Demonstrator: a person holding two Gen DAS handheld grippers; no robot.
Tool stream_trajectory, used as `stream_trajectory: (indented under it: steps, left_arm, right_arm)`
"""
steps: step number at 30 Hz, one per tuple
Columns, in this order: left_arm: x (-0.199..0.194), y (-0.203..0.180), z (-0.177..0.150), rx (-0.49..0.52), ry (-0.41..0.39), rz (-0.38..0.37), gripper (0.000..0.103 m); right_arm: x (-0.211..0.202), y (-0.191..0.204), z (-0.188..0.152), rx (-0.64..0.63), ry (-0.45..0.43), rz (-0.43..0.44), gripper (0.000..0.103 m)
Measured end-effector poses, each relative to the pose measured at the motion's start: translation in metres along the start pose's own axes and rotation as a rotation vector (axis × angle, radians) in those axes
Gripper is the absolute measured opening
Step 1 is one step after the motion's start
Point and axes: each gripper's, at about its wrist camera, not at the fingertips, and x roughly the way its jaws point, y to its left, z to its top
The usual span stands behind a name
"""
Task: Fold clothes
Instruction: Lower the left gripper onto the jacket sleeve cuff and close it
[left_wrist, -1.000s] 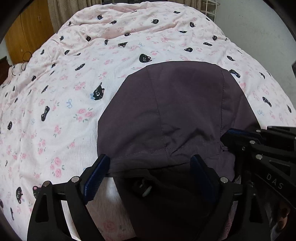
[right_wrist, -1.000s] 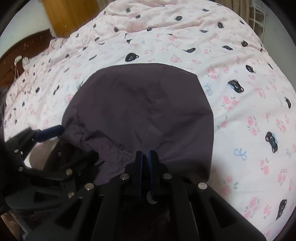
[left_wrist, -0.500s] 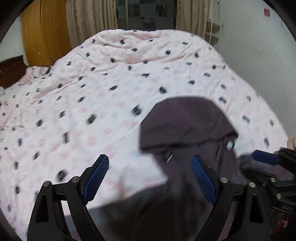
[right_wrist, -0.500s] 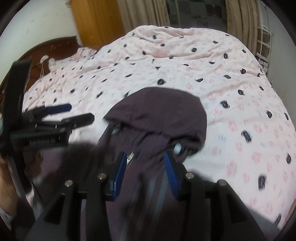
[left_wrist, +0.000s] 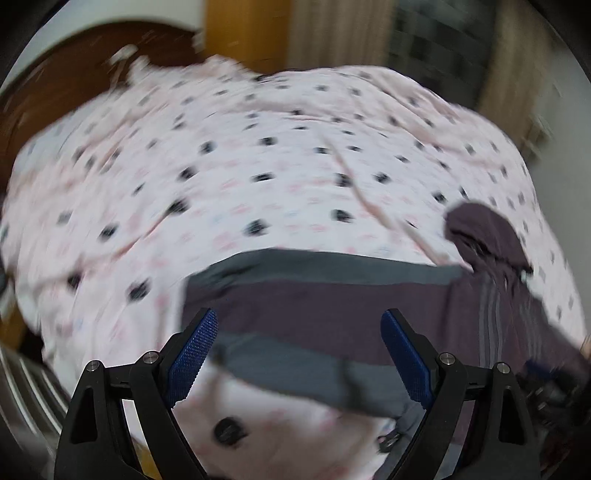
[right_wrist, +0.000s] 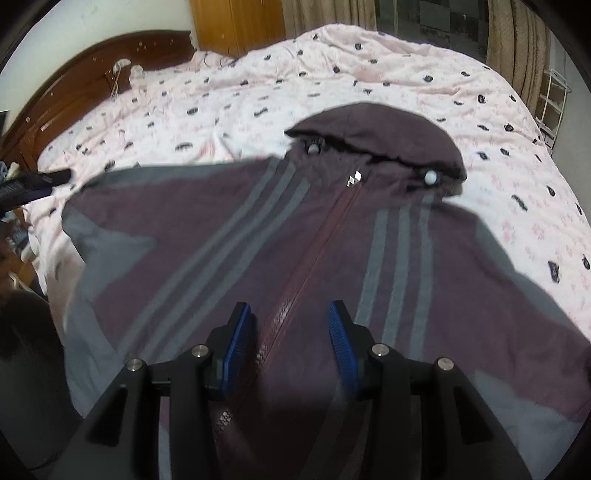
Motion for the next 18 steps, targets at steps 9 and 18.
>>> stream_trajectory:
  steps: [9, 18]
  left_arm:
    - [0.016, 0.045, -0.009, -0.126, 0.064, -0.010, 0.087]
    - [0.045, 0.076, -0.017, -0.286, 0.164, -0.146, 0.087]
  right_arm:
    - [0.008, 0.004, -0.009, 0.017, 0.004, -0.026, 0.047]
    - [0.012, 0.009, -0.011, 0.018, 0.003, -0.047, 0.052]
